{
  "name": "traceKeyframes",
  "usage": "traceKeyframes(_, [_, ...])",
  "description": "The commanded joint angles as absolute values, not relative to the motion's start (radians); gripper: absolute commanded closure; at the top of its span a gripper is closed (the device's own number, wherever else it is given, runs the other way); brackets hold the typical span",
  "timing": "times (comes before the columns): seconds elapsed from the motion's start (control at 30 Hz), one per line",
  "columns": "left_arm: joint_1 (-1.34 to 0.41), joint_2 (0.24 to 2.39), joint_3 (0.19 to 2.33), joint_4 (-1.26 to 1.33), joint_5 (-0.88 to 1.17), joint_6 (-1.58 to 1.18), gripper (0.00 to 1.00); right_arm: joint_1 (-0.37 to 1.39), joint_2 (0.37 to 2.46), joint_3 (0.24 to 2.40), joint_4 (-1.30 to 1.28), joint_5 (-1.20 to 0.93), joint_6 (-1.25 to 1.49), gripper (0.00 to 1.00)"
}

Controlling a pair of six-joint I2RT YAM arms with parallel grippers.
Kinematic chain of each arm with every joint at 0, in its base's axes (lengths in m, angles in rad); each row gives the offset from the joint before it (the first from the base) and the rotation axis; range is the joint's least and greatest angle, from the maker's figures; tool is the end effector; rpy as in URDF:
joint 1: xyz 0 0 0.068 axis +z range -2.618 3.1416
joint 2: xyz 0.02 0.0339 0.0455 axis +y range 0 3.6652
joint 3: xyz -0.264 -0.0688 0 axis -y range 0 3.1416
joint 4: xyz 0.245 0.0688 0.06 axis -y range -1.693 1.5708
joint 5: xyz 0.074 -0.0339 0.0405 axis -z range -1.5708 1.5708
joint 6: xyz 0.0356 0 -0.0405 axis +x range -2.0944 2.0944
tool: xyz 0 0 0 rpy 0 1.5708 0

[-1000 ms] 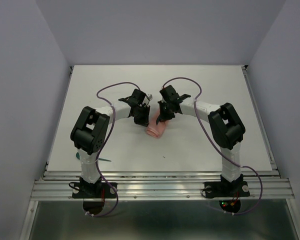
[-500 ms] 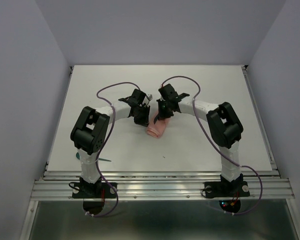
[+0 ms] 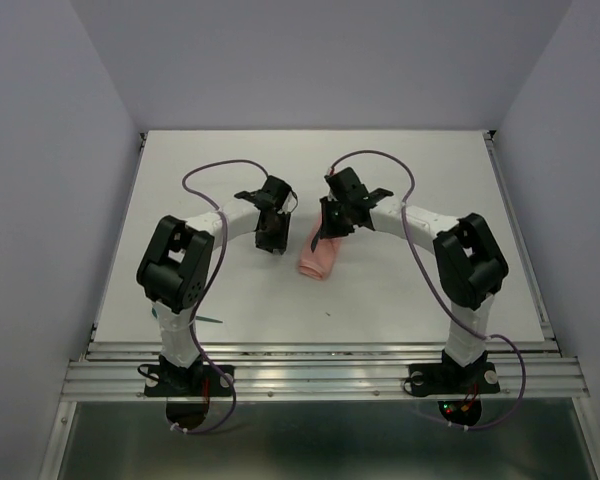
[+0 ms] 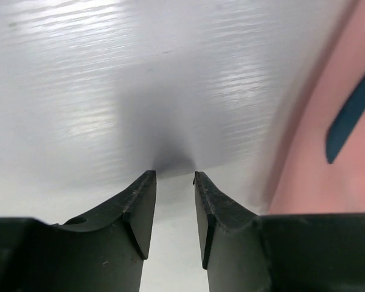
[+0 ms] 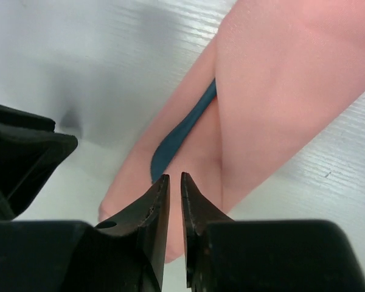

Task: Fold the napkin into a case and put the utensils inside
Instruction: Pick up the spoon from the corner of the board.

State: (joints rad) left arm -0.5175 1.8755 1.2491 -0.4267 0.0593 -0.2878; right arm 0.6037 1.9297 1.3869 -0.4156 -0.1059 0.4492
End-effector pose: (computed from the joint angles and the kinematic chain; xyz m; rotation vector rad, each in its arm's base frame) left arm 0.3353 -0.1933 0.1751 0.3264 2.6466 -0.3494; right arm 0.3407 0.2395 0.1960 -0.2453 2.6017 0.5348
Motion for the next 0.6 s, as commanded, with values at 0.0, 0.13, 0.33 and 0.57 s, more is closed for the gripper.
traceKeyframes(0.0, [-0.496, 1.781, 1.316, -0.549, -0.090, -0.310, 0.57, 0.603, 1.826, 1.371, -0.367, -0.118, 0.437, 0.80])
traceKeyframes(0.13, [-0.468, 1.723, 1.304, -0.586, -0.106, -0.362, 0.57, 0.603, 1.790, 1.364, -0.364, -0.114, 0.423, 0.74])
traceKeyframes(0.33, [-0.321, 1.507, 1.090, -0.682, -0.193, -0.618, 0.59, 0.603, 1.737, 1.318, -0.364, -0.061, 0.402, 0.61])
traceKeyframes(0.57, [-0.238, 1.258, 0.849, -0.756, -0.236, -0.960, 0.46, 0.603, 1.741, 1.315, -0.359, -0.078, 0.397, 0.54])
